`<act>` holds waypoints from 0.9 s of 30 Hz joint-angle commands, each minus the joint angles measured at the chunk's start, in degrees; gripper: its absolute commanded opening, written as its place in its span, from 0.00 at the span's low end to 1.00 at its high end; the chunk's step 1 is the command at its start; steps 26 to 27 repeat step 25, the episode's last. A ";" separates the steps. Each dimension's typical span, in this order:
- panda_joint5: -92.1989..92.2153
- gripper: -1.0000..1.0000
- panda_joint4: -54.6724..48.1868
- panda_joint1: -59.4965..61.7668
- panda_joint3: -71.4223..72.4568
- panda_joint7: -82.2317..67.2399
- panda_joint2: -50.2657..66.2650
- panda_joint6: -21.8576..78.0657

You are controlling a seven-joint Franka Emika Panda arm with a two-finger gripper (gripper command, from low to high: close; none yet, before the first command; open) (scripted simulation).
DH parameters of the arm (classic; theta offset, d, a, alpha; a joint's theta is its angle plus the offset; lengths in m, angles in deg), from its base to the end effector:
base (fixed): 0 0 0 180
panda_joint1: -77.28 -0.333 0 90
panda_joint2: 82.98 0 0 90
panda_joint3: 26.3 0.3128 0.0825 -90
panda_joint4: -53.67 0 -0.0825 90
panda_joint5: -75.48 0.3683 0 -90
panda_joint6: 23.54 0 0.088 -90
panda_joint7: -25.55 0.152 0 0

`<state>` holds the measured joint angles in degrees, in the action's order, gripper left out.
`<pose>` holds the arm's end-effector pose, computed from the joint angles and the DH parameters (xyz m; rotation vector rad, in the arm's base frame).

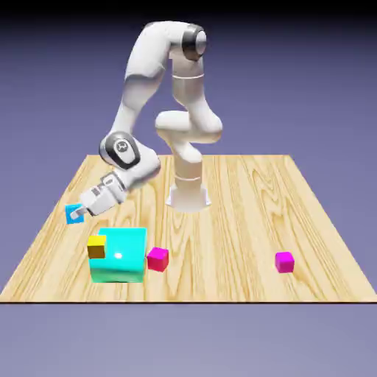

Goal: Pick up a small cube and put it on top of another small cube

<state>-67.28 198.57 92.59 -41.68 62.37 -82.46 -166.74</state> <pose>0.4019 -0.2532 0.2545 1.6371 1.0942 0.0533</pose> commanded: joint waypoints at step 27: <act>-18.90 1.00 6.91 -3.75 -2.05 -4.61 -5.85 -5.43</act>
